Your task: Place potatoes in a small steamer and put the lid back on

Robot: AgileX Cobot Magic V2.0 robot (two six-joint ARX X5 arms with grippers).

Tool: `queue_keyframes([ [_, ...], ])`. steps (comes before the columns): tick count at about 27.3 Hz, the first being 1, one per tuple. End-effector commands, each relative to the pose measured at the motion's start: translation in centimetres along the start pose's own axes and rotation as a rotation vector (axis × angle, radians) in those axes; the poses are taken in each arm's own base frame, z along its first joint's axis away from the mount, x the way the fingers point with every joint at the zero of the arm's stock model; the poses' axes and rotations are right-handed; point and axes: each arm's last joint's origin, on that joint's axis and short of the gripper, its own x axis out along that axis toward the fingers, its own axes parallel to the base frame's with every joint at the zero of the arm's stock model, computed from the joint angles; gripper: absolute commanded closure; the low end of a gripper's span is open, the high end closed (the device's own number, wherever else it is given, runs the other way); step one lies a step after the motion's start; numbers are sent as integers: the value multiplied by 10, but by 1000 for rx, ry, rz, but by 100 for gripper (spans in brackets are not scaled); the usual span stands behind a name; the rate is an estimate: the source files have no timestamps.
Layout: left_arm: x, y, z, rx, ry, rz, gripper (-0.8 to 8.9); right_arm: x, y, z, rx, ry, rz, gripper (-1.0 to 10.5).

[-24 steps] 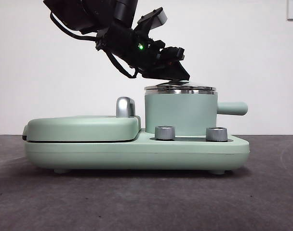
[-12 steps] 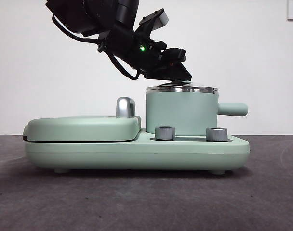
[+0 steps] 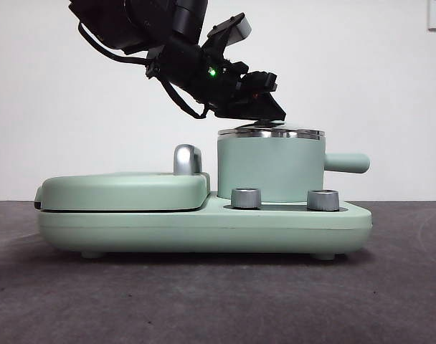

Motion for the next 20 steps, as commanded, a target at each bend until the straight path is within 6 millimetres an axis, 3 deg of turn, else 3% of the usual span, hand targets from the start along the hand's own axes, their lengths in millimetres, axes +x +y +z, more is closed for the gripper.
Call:
queue_keyframes([
  [1, 9, -3, -7, -9, 25, -9, 799, -2, 0, 3, 8, -16, 3, 468],
  [7, 9, -4, -10, -46, 61, -17, 792, -2, 0, 3, 8, -16, 3, 469],
  [18, 1, -3, 1, -41, 43, -13, 648, -2, 0, 3, 8, -15, 4, 468],
  [20, -3, -3, 7, -37, 33, -10, 581, -2, 0, 3, 8, -15, 4, 468],
])
